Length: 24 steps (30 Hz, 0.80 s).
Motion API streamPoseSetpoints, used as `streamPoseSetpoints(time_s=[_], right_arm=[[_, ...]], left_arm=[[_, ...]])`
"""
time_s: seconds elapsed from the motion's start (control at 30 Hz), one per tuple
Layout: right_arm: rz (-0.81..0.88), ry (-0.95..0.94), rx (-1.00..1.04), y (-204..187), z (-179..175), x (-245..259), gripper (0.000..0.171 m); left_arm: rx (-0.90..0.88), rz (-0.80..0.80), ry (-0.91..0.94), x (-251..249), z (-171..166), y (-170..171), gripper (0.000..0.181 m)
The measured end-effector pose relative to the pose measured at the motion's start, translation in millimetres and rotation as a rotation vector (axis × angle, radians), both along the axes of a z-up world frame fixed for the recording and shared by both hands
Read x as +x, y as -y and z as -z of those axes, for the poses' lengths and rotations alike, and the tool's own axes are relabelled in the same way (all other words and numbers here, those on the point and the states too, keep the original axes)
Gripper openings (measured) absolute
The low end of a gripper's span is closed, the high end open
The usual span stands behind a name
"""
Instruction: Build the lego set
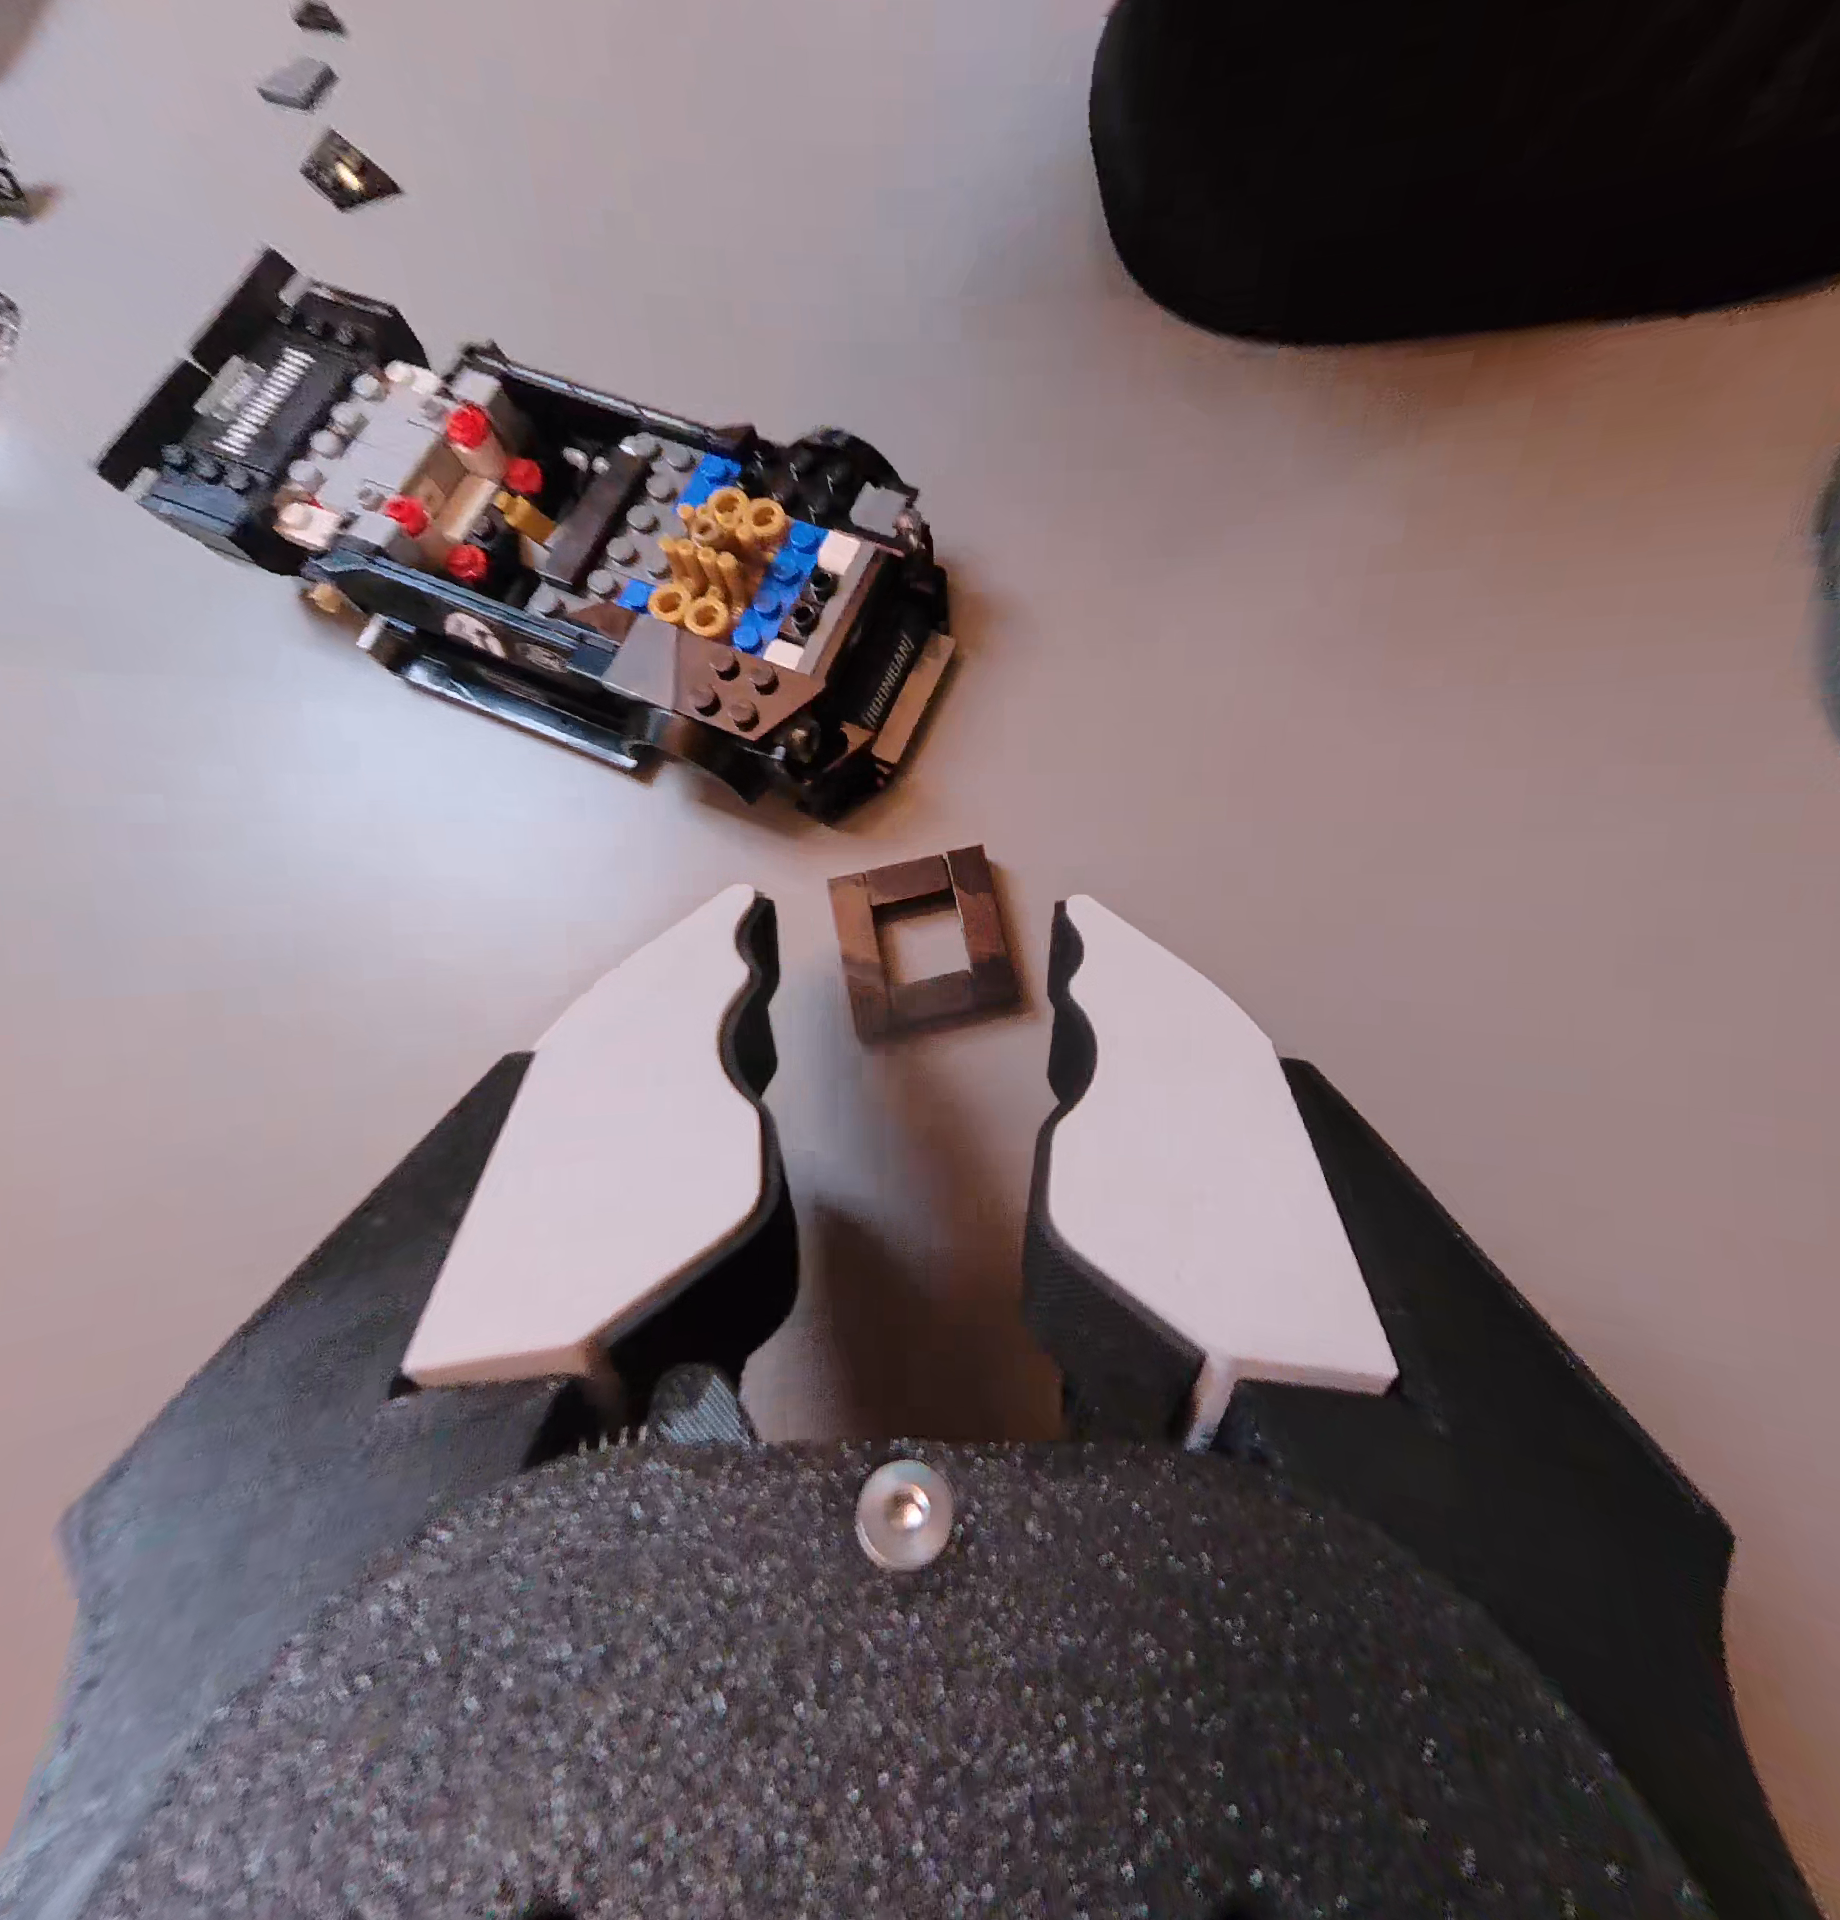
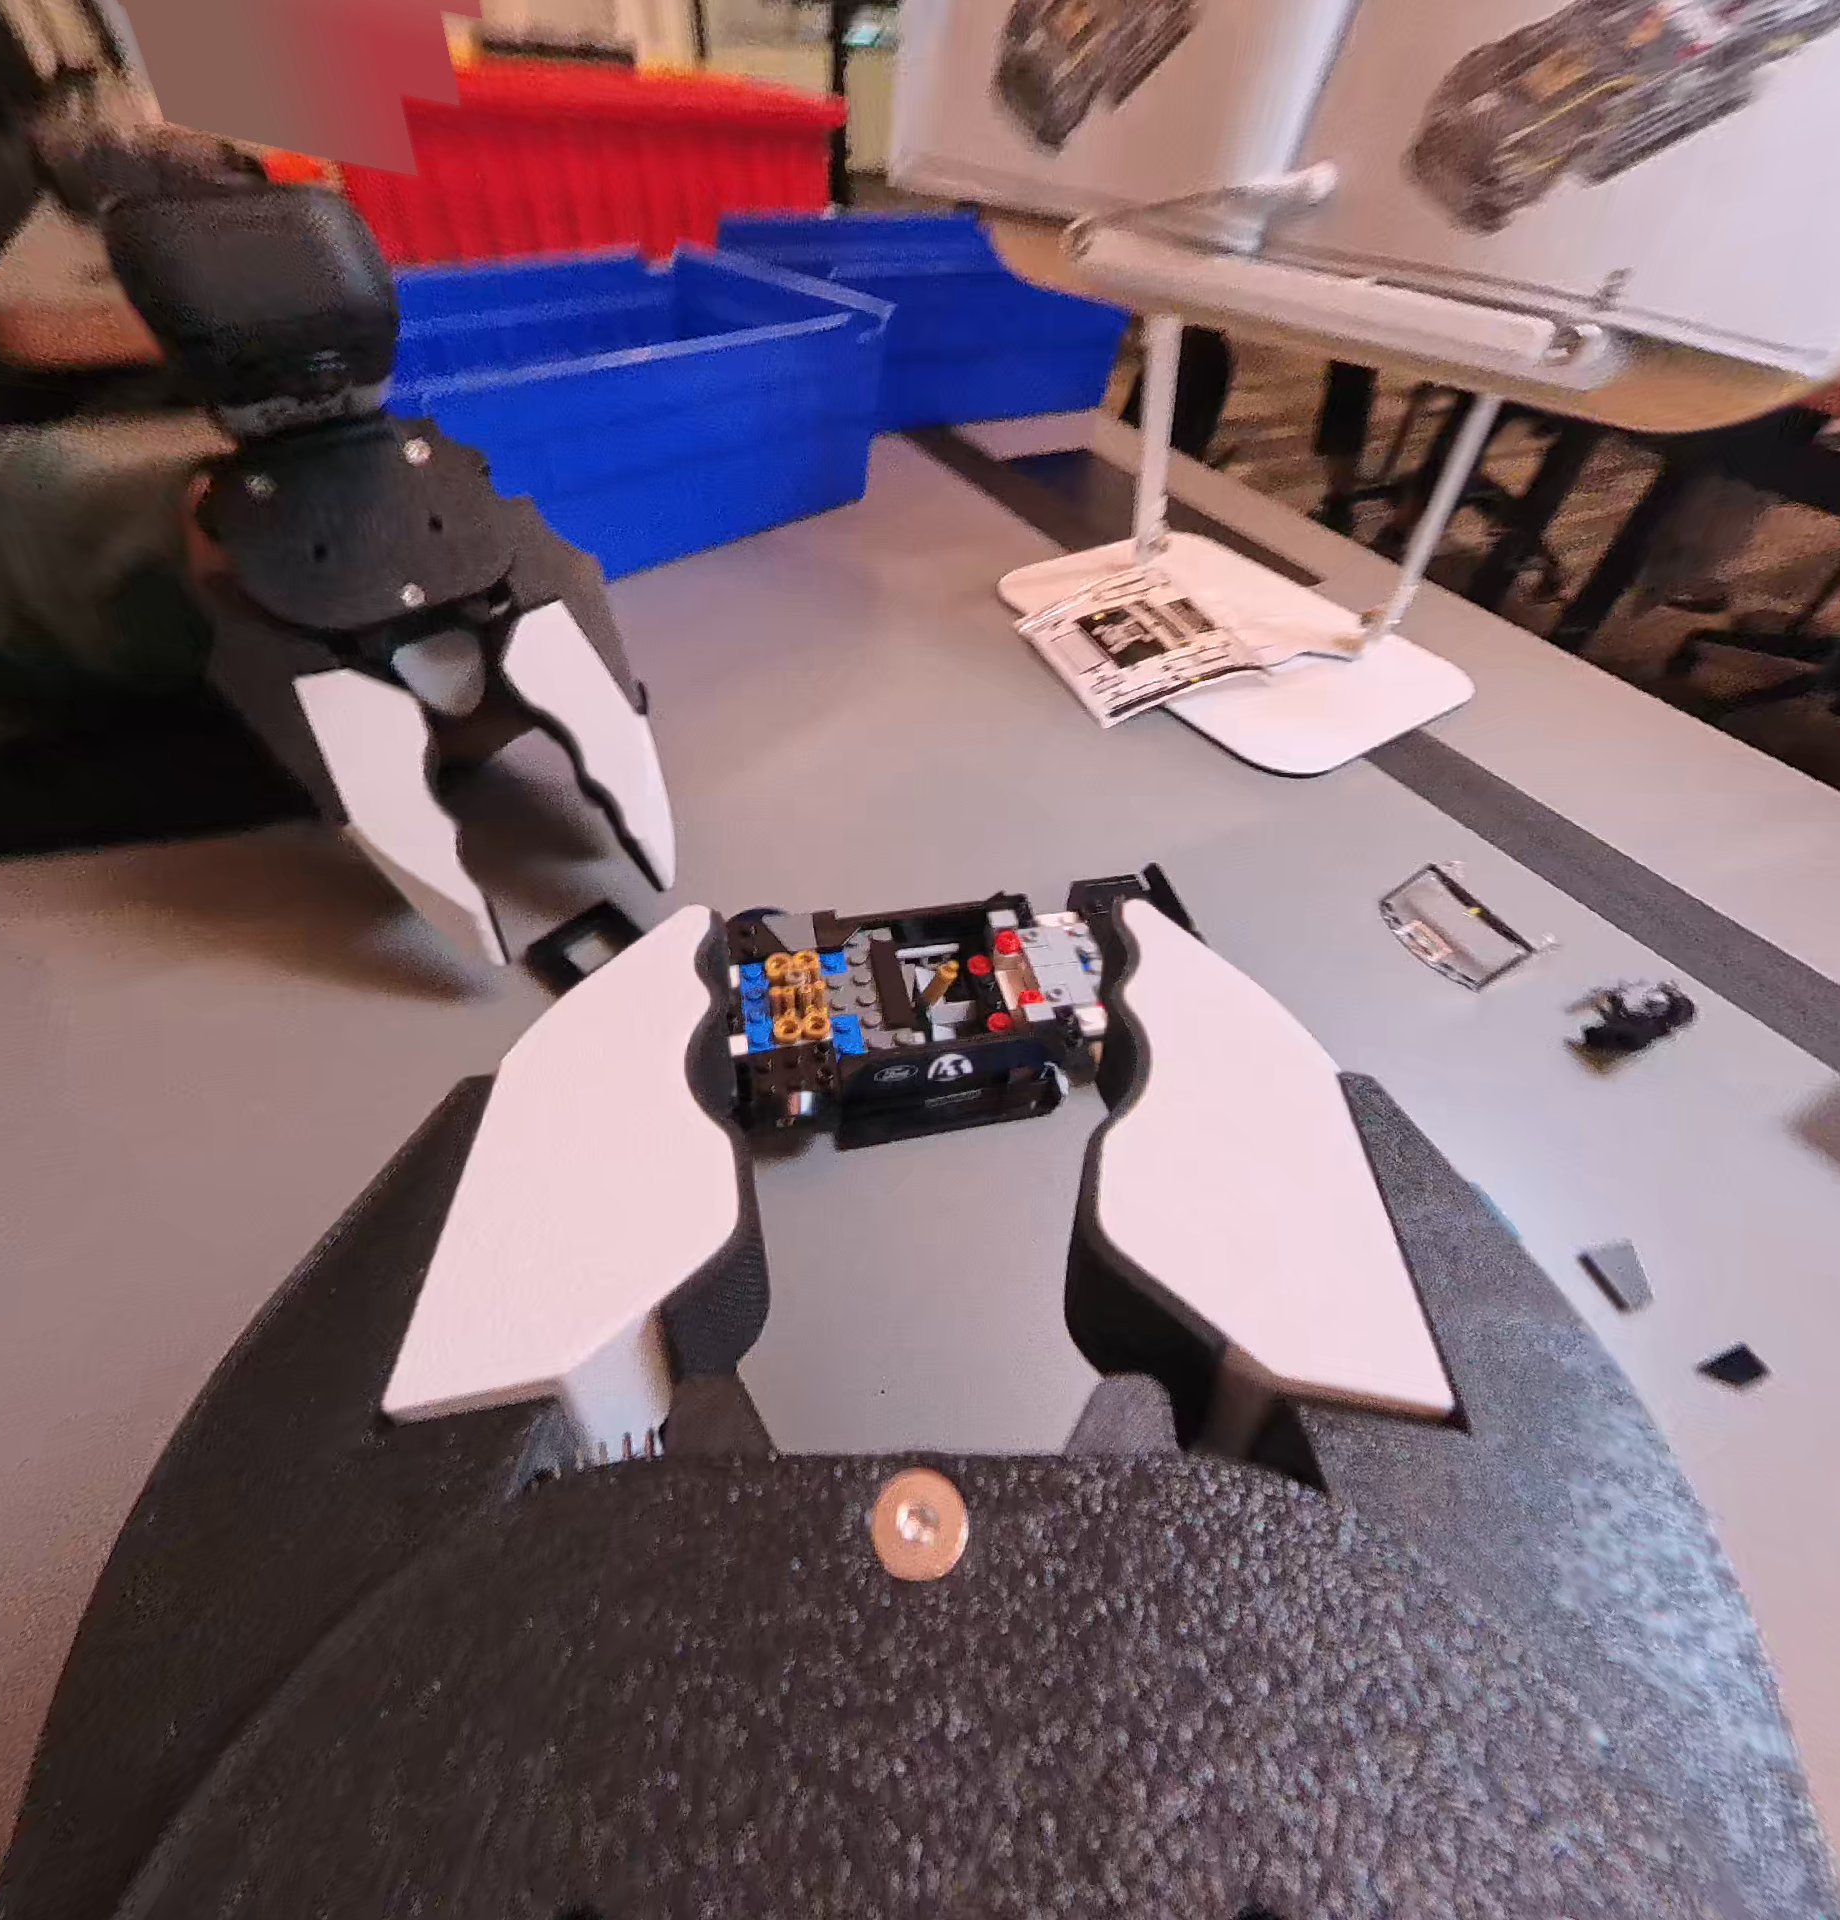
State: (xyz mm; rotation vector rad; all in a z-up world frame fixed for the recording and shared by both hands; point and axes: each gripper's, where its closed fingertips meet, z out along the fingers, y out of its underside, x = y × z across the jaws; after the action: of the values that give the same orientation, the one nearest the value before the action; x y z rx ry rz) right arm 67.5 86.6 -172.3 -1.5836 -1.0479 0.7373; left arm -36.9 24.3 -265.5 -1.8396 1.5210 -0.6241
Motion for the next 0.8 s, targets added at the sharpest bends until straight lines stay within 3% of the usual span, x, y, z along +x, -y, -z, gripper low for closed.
streamPoseSetpoints(time_s=[0.13,0.27,0.37,0.47,0.57,0.67,0.8], right_arm=[[0.195,-0.146,0.047,-20,-9,22,0.064],[0.362,-0.167,0.106,-39,-13,46,0.062],[0.419,-0.210,0.094,-43,-15,56,0.050],[0.446,-0.191,0.105,-43,-12,60,0.040],[0.470,-0.186,0.147,-42,-16,62,0.030],[0.504,-0.206,0.209,-41,-25,67,0.018],[0.514,-0.192,0.246,-43,-25,70,0.017]], left_arm=[[0.106,-0.173,0.194,-11,-47,-33,0.043],[0.328,-0.536,0.471,-60,-125,-93,0.000],[0.530,-0.879,0.598,-123,-177,-137,0.000],[0.687,-1.082,0.627,-167,-212,-163,0.000],[0.762,-1.191,0.599,-186,-226,-188,0.000],[0.735,-1.275,0.567,-199,-217,-217,0.000],[0.737,-1.305,0.535,-205,-205,-238,0.000]])
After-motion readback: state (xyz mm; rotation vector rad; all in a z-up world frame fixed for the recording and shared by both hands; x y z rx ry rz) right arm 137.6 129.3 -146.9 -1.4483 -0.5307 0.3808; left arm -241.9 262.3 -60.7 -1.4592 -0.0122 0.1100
